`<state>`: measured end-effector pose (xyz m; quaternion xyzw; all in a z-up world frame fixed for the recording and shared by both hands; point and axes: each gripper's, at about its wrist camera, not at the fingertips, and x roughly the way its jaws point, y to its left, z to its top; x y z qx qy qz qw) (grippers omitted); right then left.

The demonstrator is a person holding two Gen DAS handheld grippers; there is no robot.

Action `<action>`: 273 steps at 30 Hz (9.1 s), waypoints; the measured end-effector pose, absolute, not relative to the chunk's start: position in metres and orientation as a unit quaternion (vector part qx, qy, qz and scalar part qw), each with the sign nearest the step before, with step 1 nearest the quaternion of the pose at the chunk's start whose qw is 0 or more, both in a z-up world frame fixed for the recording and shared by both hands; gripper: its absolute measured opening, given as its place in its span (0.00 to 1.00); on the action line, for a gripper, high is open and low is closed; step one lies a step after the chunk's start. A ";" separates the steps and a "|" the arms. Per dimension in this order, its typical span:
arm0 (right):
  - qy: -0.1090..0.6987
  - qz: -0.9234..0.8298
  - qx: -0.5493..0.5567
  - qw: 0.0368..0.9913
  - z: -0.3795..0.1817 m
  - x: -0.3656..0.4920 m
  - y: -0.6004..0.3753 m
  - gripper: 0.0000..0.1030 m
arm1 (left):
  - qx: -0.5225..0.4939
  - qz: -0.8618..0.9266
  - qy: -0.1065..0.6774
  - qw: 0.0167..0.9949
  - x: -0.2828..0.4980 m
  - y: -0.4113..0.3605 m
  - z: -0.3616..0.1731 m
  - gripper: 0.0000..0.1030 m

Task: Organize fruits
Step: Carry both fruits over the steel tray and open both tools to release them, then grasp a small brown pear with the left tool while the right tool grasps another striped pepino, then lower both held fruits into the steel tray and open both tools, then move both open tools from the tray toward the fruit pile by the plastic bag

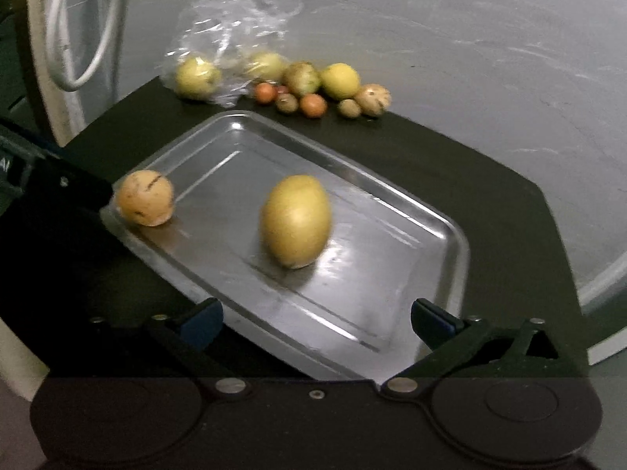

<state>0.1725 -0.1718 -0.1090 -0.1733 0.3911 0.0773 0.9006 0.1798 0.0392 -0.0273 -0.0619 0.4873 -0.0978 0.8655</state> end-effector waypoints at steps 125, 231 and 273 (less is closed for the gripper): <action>0.362 0.237 0.076 0.898 -0.108 0.461 -0.277 0.50 | 0.062 -0.088 0.431 0.896 0.394 -0.095 -0.074 0.31; 0.401 0.176 0.029 0.898 -0.116 0.175 -0.139 0.82 | -0.035 -0.084 0.424 0.901 0.198 0.028 -0.029 0.91; 0.386 -0.008 0.003 0.922 -0.096 0.193 -0.231 0.99 | -0.079 -0.042 0.471 0.877 0.206 0.045 -0.030 0.99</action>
